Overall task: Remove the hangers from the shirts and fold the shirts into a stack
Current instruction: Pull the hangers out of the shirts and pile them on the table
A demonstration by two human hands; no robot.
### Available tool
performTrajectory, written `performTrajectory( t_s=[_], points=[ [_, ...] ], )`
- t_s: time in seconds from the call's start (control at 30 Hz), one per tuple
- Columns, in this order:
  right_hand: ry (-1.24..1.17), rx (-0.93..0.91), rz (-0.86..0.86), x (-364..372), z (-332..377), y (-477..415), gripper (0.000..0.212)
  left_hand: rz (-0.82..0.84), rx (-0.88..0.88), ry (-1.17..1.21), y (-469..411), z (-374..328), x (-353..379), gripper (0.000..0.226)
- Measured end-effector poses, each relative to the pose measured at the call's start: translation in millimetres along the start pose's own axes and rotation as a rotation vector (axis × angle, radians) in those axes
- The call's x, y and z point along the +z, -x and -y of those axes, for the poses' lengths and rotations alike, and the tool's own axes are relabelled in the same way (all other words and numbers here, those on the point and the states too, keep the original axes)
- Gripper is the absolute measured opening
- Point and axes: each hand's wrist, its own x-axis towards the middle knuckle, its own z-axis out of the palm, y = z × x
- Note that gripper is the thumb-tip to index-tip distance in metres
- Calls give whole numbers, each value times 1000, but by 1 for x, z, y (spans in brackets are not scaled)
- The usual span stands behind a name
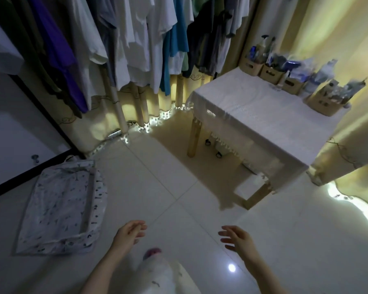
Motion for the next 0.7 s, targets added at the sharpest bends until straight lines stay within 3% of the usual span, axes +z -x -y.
performTrajectory(
  t_s=[0.37,0.7],
  points=[
    [-46,66,-55,16,106,-174,15,-9,-3,-18,-182,-106,-21,23],
    [-60,13,-63,12,229,-305,16,3,62,-104,-337,-241,-13,20]
  ],
)
